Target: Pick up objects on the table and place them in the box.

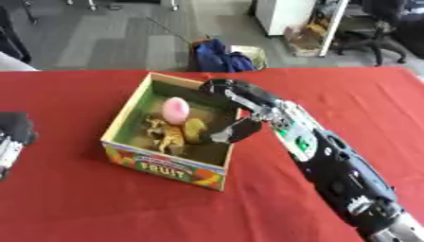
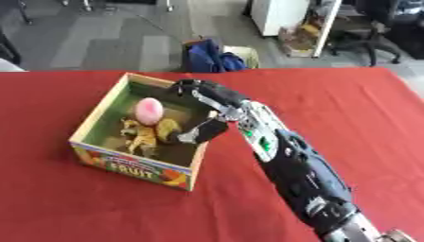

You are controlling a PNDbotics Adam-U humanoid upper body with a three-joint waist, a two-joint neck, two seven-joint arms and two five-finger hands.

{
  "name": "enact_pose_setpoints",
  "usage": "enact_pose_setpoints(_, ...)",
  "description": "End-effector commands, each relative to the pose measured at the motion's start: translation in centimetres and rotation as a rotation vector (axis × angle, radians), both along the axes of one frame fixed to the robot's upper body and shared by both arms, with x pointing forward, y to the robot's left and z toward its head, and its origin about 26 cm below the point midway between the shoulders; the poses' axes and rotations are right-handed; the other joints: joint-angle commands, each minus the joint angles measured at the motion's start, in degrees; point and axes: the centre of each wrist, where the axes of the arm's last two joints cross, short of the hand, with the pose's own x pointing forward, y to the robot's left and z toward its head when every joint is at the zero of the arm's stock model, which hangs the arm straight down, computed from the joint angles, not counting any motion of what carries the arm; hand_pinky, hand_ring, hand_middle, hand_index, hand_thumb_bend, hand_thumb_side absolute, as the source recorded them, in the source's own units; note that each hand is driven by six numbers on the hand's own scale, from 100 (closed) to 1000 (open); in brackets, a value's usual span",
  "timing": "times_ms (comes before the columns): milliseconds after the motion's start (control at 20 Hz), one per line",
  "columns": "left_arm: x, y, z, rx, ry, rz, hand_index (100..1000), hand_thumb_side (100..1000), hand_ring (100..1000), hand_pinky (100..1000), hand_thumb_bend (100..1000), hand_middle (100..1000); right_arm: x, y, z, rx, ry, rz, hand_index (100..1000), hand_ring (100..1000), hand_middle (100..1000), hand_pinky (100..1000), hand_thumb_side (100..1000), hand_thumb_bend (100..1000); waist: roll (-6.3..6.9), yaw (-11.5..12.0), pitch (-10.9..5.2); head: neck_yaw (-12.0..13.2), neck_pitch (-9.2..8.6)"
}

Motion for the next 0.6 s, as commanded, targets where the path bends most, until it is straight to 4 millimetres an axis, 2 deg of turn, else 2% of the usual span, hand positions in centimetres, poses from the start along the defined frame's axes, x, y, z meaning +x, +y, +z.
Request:
enact_pose_setpoints(50,-0.2,0.6,0.7,0.008,-0.028,0.021,696,483,619,687,408,576,-1.0,-1.6,3.1,0.103,-0.068,-0.008,837,762,742,798,401,421,0.24,-0.44,-1.36,0.83,0.31)
enact_pose_setpoints(200,-0.3,0.9,0.6,0.008,-0.025,0.036,695,484,619,687,408,576,-2.8,-2.6,4.2,0.245,-0.067,0.030,792,735,658,779,253,219,0.13,-1.40,-1.52,1.96,0.93)
enact_pose_setpoints(300,-0.4,1.1,0.4,0.011,-0.018,0.046,695,485,619,687,409,576,-4.5,-3.4,4.9,0.336,-0.057,0.086,775,722,635,771,217,166,0.03,-2.18,-1.72,2.63,1.46)
enact_pose_setpoints(500,-0.5,1.5,0.1,0.011,-0.011,0.070,695,488,619,687,409,577,-8.2,-5.4,6.0,0.481,-0.029,0.150,758,701,605,757,207,102,-0.10,-3.63,-1.81,4.09,2.63)
enact_pose_setpoints(600,-0.5,1.7,-0.1,0.012,-0.004,0.079,695,488,620,687,409,577,-9.7,-6.3,6.1,0.533,-0.007,0.167,754,697,601,754,205,100,-0.18,-4.17,-1.95,4.92,3.49)
